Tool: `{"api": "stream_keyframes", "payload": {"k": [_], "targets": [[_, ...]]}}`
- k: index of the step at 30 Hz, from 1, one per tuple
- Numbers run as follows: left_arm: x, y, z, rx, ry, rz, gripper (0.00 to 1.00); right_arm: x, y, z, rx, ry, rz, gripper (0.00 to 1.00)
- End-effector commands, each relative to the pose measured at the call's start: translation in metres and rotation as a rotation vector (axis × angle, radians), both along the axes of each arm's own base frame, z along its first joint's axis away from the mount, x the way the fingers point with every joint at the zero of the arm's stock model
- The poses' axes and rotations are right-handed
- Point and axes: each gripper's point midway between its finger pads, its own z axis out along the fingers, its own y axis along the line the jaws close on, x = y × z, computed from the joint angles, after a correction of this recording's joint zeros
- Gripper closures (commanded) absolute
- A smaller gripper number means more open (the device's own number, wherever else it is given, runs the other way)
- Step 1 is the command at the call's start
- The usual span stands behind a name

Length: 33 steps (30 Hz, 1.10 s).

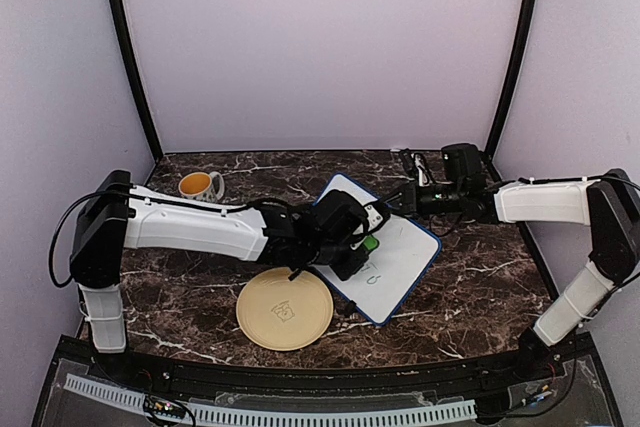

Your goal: Erase the whiteboard

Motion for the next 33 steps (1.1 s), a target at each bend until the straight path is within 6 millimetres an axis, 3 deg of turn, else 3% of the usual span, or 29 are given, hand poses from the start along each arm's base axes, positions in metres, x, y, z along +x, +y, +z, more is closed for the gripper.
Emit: {"api": "stream_keyframes", "payload": {"k": [1, 4, 10, 15, 19, 23, 28, 33], "targets": [[-0.043, -0.018, -0.022, 0.034, 0.028, -0.145, 0.98, 0.001, -0.003, -0.012, -0.026, 0.005, -0.015, 1.00], [-0.058, -0.025, -0.026, 0.035, 0.038, -0.189, 0.98, 0.001, -0.003, -0.012, -0.027, 0.004, -0.018, 1.00], [-0.057, -0.023, -0.029, 0.065, 0.020, -0.187, 0.98, 0.000, -0.003, -0.012, -0.022, 0.002, -0.017, 1.00], [-0.028, -0.006, -0.018, 0.057, 0.026, -0.084, 0.98, 0.000, -0.003, -0.011, -0.026, -0.002, -0.015, 1.00], [0.012, 0.023, -0.006, -0.010, 0.042, 0.051, 0.98, 0.000, -0.003, -0.012, -0.026, -0.001, -0.016, 1.00], [0.031, 0.038, 0.000, -0.013, 0.020, 0.115, 0.98, 0.000, -0.003, -0.011, -0.023, -0.002, -0.013, 1.00], [0.020, 0.033, -0.008, -0.015, 0.027, 0.075, 0.98, 0.000, -0.003, -0.010, -0.019, -0.005, -0.014, 1.00], [-0.015, 0.013, -0.019, -0.021, 0.023, -0.029, 0.98, 0.000, -0.004, -0.010, -0.022, -0.006, -0.017, 1.00]]}}
